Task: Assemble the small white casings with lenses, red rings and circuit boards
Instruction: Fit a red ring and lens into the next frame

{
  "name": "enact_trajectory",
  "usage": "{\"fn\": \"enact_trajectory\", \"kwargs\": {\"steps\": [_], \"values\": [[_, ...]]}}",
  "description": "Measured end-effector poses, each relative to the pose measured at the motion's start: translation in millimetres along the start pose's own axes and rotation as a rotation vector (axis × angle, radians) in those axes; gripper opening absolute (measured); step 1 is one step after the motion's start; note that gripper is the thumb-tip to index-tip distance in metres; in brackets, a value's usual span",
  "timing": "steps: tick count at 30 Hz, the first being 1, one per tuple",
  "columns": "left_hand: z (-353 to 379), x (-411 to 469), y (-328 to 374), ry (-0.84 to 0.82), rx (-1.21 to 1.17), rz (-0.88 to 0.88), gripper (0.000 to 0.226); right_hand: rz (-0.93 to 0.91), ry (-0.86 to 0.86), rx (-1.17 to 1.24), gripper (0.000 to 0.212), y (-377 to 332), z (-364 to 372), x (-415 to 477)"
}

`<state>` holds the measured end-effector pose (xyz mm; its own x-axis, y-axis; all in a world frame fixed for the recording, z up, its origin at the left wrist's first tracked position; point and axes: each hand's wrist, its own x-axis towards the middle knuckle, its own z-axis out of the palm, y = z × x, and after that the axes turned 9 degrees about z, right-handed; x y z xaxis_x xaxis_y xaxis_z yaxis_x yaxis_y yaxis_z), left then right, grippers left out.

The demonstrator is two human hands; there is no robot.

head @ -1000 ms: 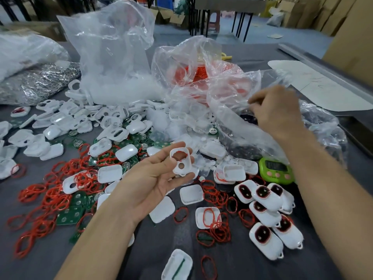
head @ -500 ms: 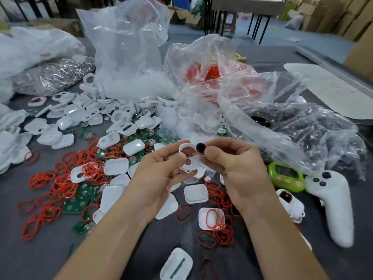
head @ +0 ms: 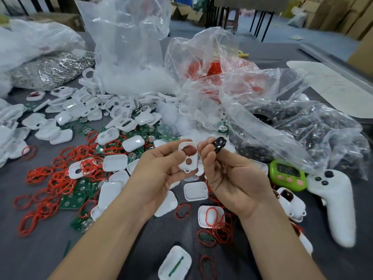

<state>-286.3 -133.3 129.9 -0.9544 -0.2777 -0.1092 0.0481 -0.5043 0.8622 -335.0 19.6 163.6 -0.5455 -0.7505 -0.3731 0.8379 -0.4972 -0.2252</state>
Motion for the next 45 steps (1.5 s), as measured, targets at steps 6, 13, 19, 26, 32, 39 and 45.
{"fn": "enact_trajectory", "kwargs": {"steps": [6,13,19,26,32,39,45], "values": [[-2,-1,-1,0.016,0.025,0.000,0.021,-0.012,-0.062,-0.106,0.014,-2,-3,-2],[-3,0,-5,0.048,0.110,0.038,0.020,-0.599,0.559,-1.108,0.030,0,-18,10],[3,-3,-10,0.017,0.201,0.087,0.028,-0.943,0.751,-1.617,0.017,23,-19,14],[5,-8,-11,0.075,0.319,0.164,0.024,-1.137,0.755,-1.724,0.012,38,-19,21],[6,-9,-10,0.128,0.352,0.251,0.033,-0.912,0.857,-1.489,0.026,30,-16,22],[5,-8,-13,0.124,0.642,0.336,0.037,-0.783,0.806,-1.502,0.023,24,-19,18],[3,-4,-14,0.145,0.587,0.338,0.036,-0.679,0.672,-1.521,0.020,20,-19,21]]}}
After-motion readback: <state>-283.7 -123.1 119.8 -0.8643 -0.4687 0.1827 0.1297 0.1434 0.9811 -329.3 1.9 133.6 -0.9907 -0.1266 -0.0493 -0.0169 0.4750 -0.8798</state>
